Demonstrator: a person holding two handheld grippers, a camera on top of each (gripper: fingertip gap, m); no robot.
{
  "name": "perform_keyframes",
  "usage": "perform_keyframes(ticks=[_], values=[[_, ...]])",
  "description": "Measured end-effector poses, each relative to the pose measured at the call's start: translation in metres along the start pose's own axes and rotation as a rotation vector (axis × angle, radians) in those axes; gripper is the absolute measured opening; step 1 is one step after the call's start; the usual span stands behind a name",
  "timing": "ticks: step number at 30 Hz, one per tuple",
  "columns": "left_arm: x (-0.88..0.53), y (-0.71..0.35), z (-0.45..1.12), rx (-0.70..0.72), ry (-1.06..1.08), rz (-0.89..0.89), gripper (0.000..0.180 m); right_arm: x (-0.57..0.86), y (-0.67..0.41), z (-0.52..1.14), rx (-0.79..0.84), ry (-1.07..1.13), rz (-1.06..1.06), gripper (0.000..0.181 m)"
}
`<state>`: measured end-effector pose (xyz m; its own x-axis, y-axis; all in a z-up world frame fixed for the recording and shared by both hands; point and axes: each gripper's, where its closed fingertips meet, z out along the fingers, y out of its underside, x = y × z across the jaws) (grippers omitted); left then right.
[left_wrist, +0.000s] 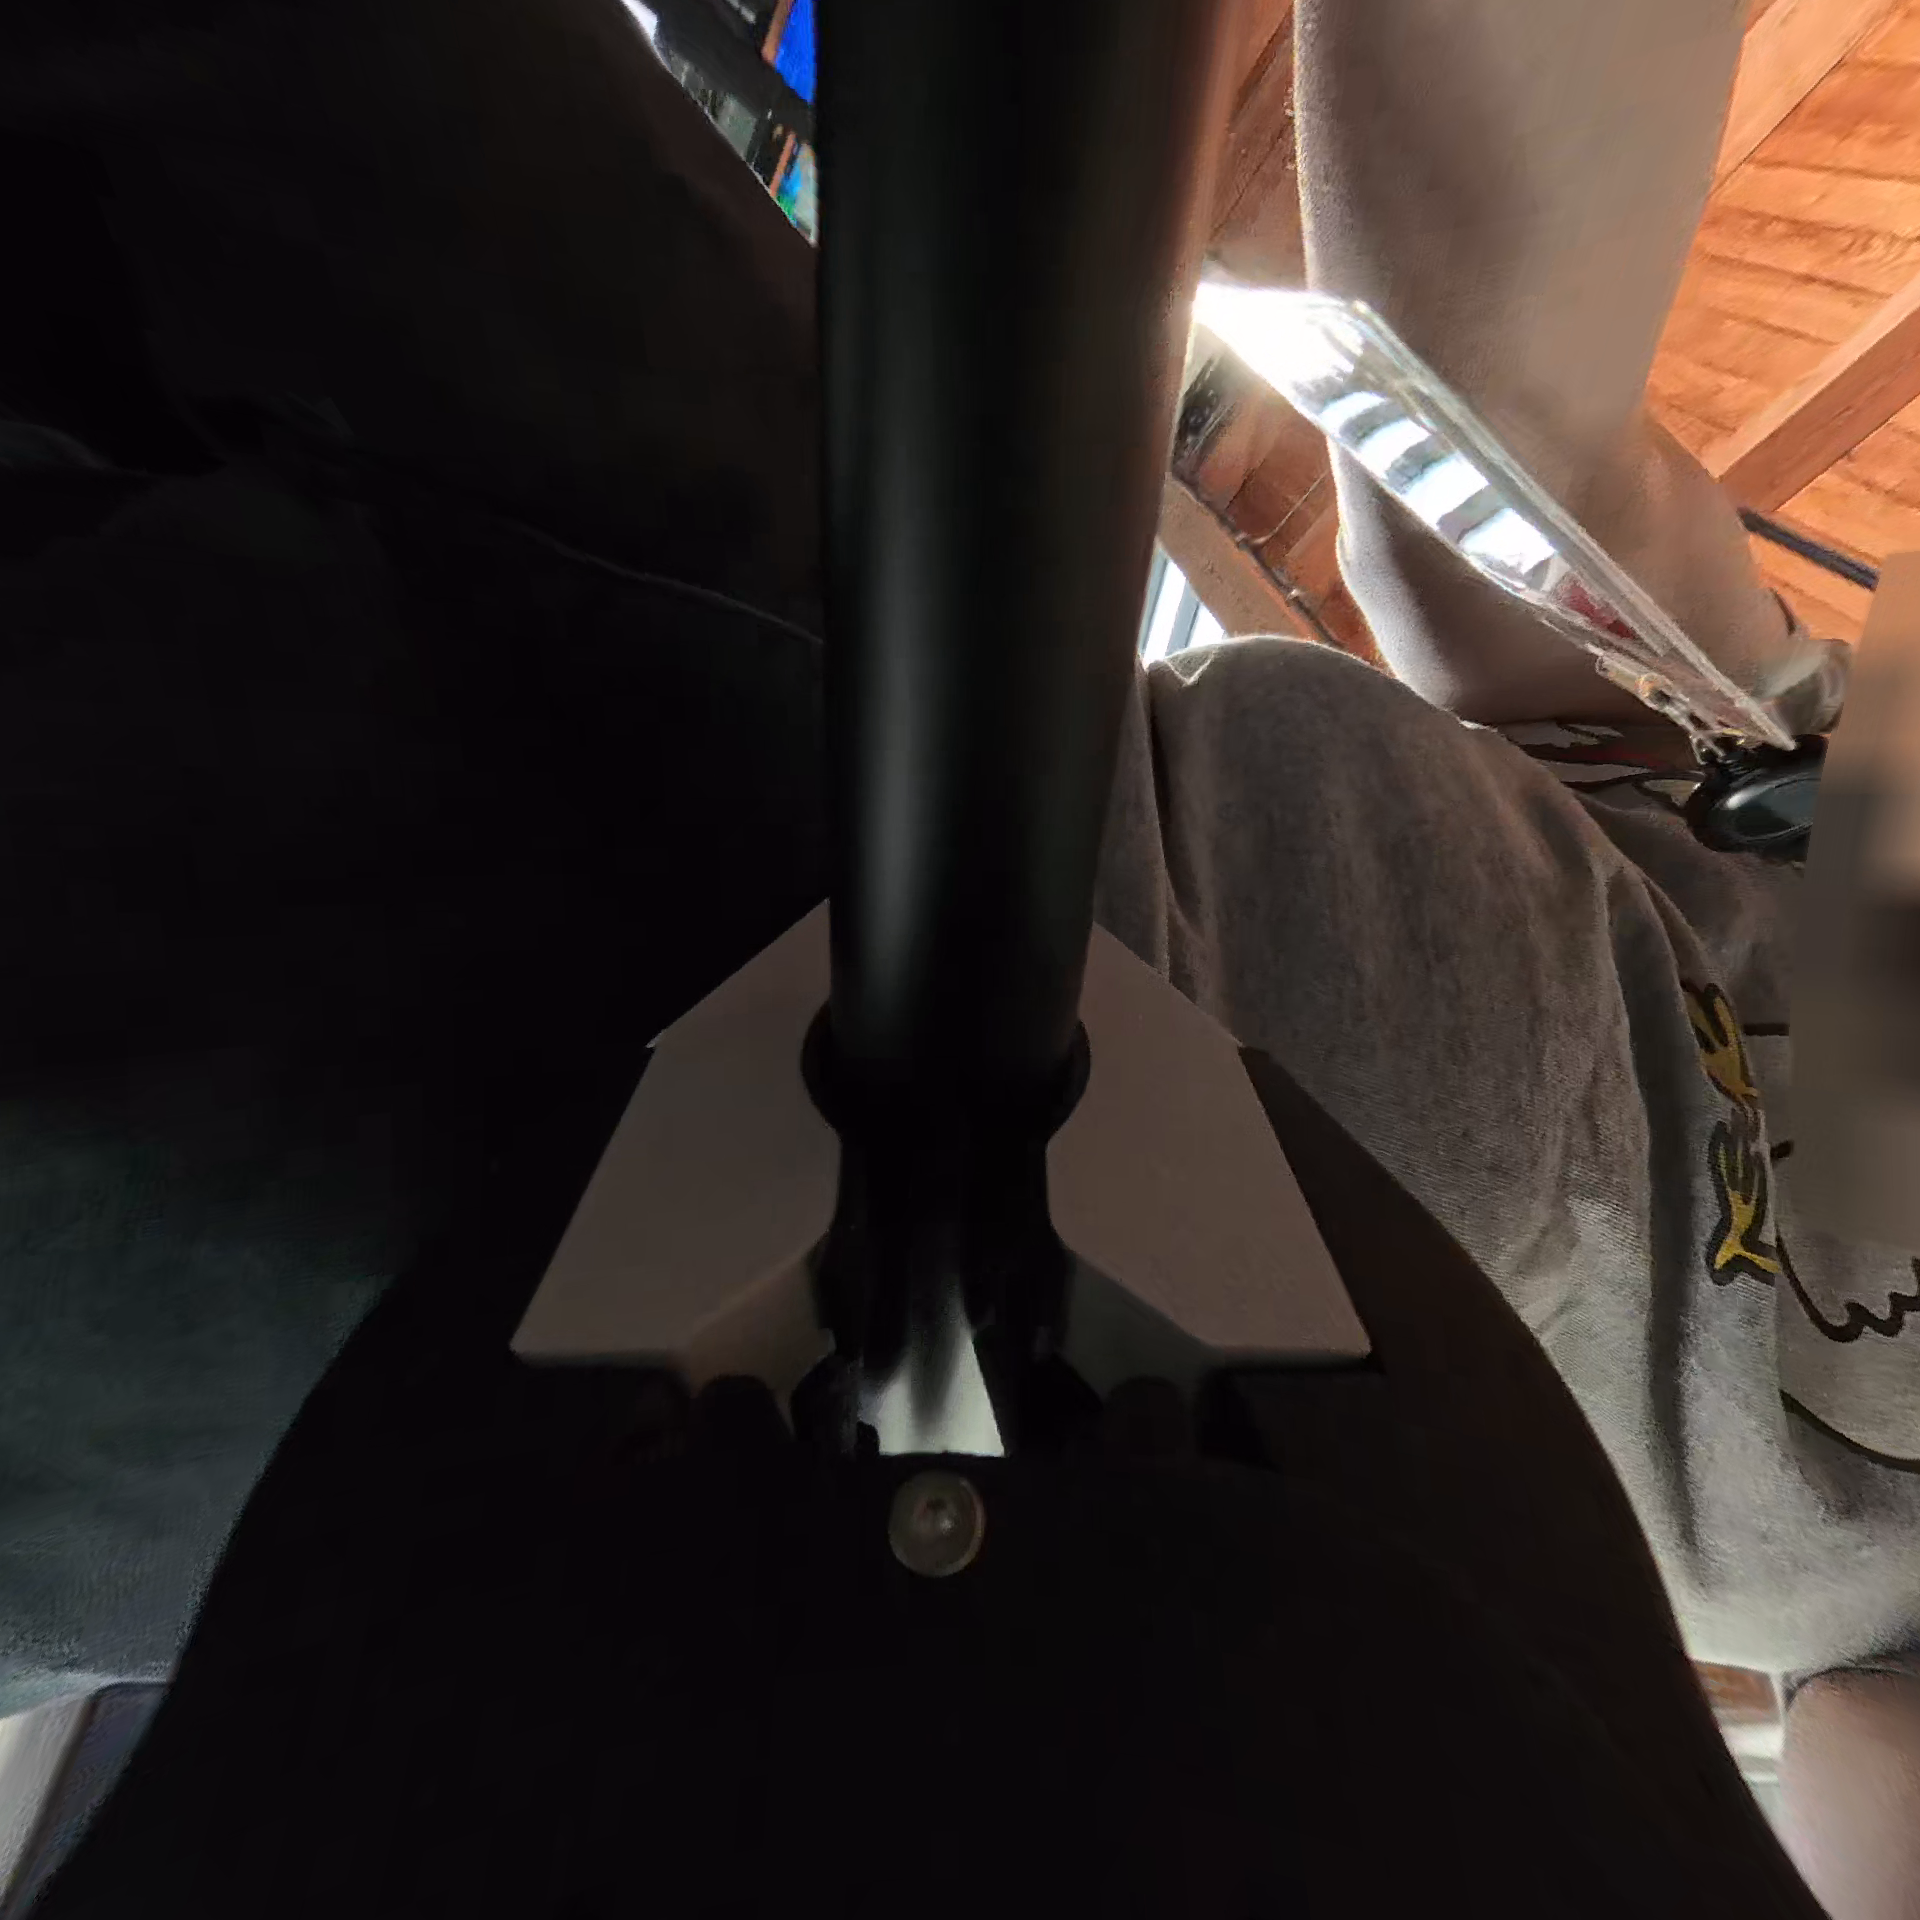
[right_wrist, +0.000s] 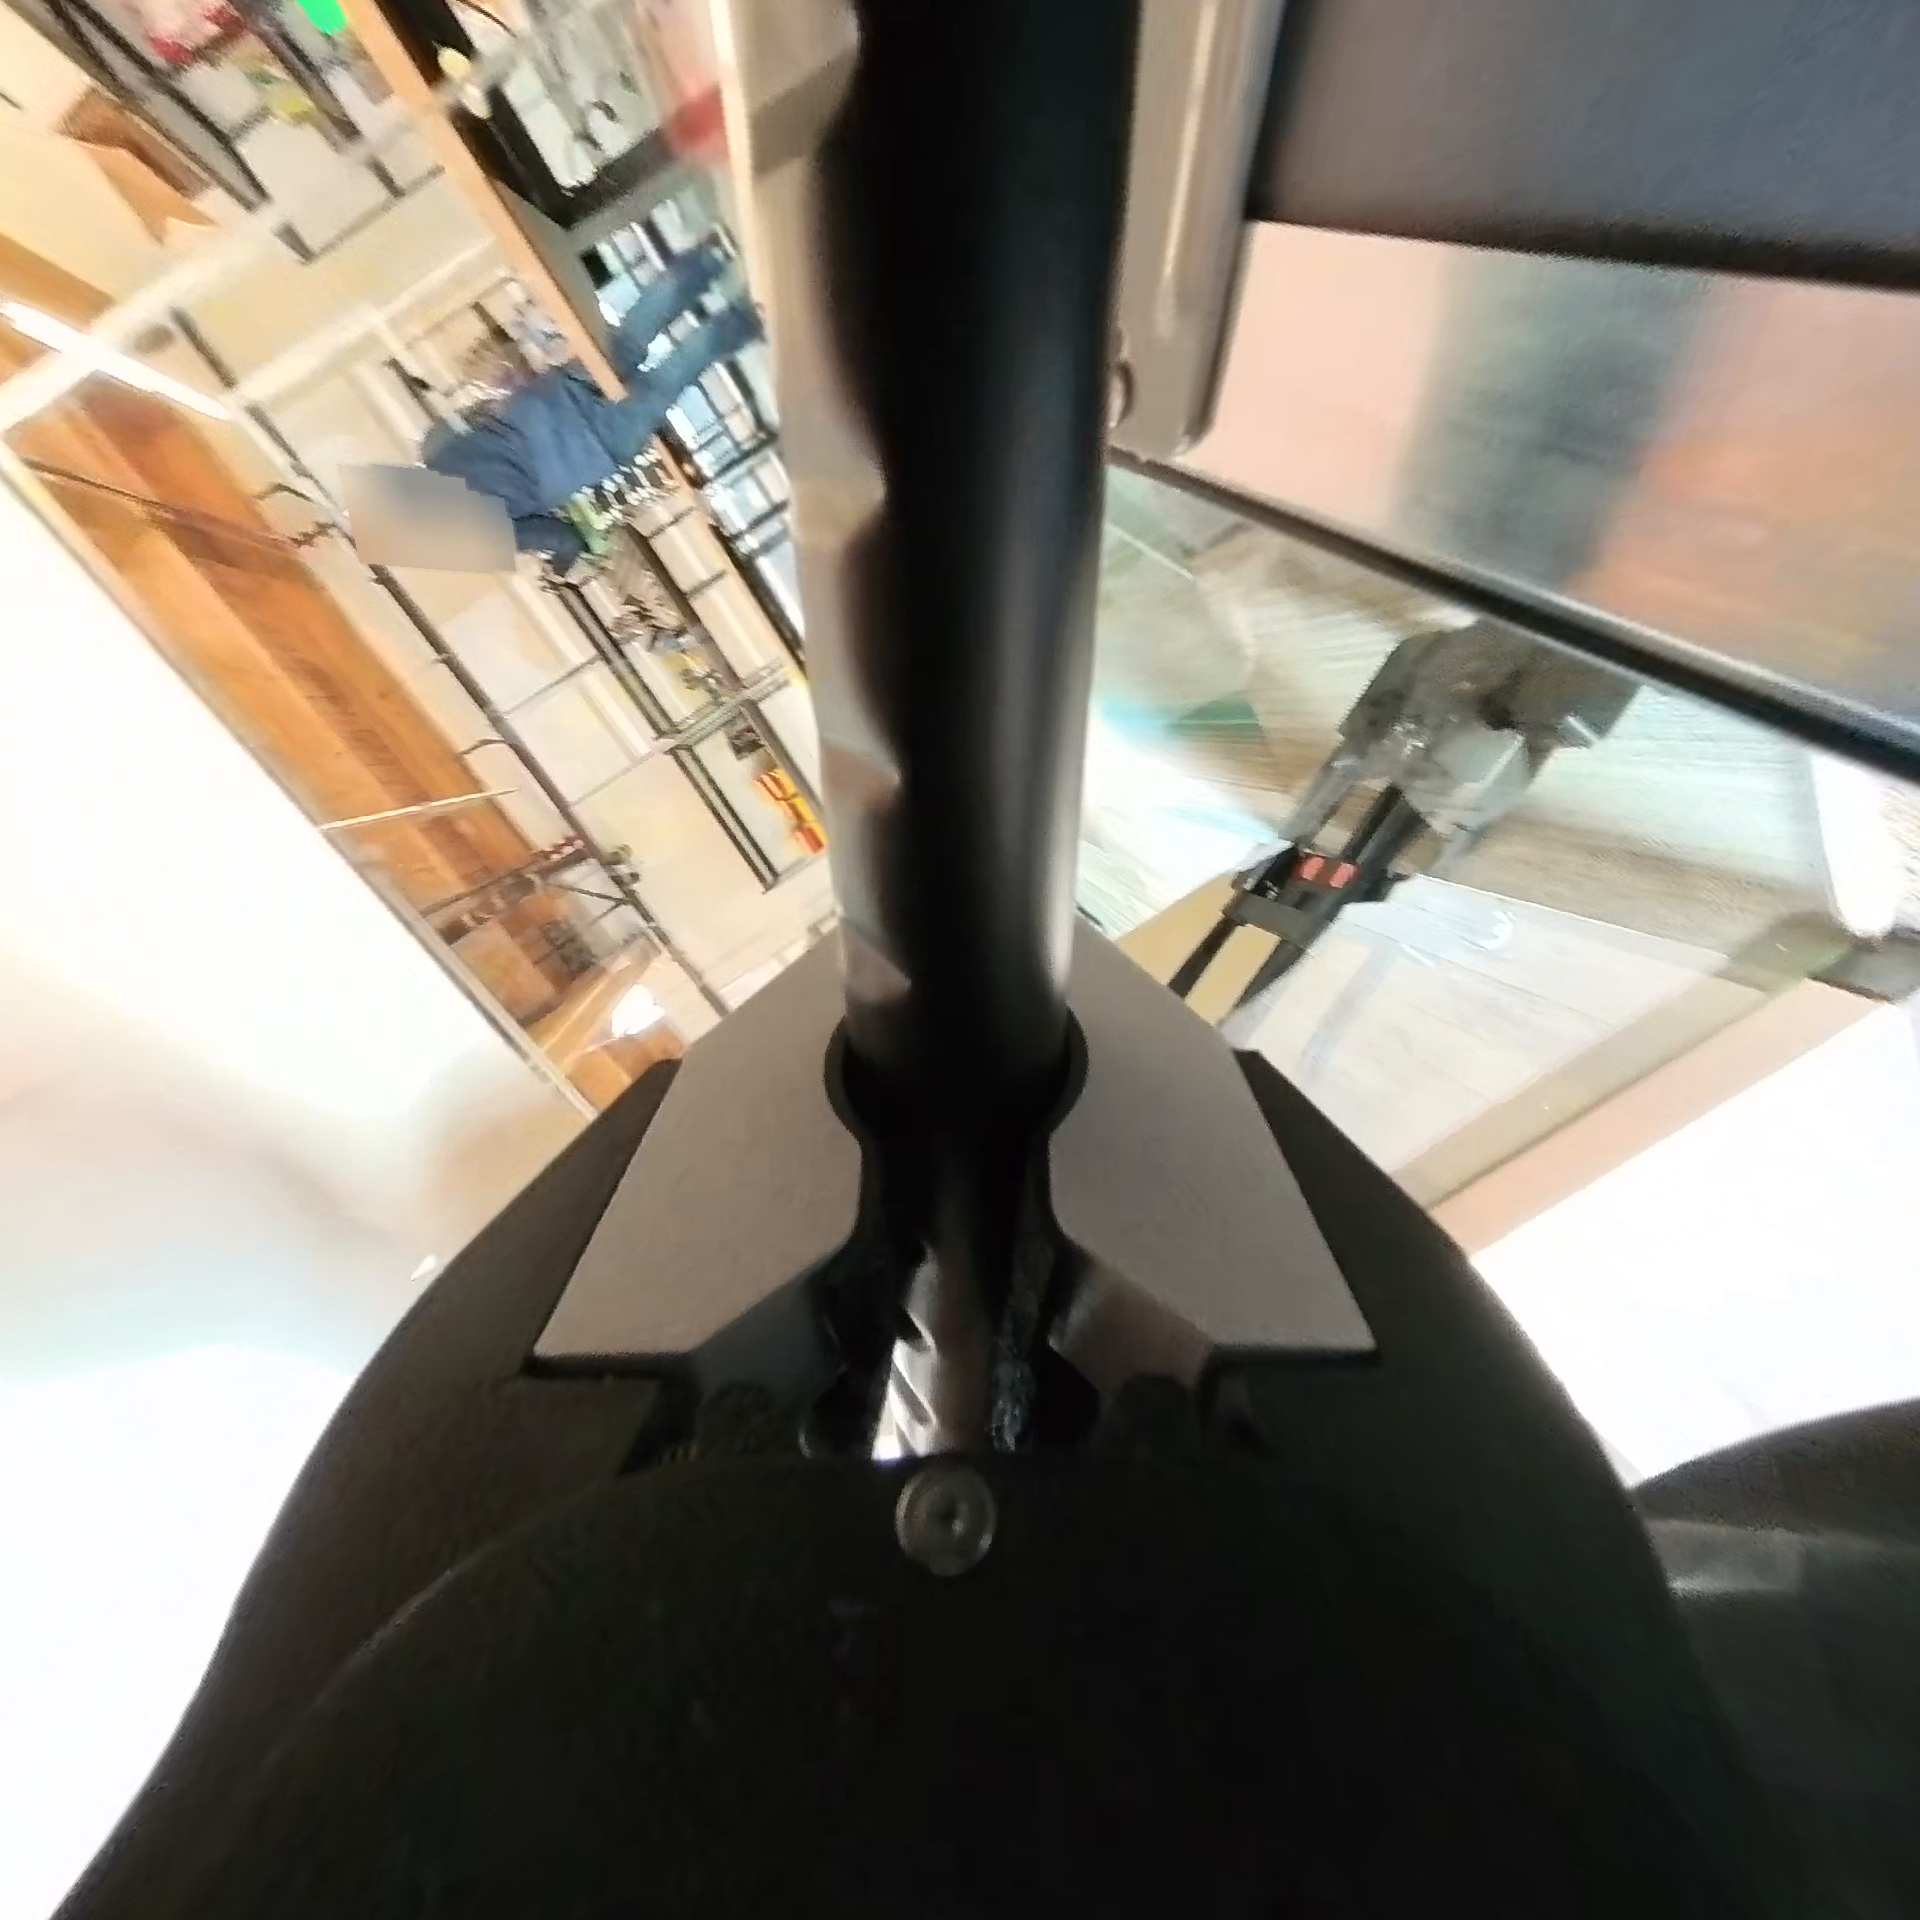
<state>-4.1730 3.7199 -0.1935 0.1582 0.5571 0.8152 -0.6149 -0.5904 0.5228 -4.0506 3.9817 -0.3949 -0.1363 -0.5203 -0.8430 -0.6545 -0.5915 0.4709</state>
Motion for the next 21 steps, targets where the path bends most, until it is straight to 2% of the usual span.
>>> perform_keyframes(ticks=[7, 21], values=[[-0.009, 0.024, -0.028, 0.154, 0.060, 0.006, 0.024, 0.012, 0.041, 0.048, -0.138, 0.117, -0.033, 0.017], [-0.051, 0.106, -0.033, 0.311, 0.127, 0.068, 0.024, 0.038, 0.143, 0.095, -0.331, 0.234, -0.113, 0.017]])
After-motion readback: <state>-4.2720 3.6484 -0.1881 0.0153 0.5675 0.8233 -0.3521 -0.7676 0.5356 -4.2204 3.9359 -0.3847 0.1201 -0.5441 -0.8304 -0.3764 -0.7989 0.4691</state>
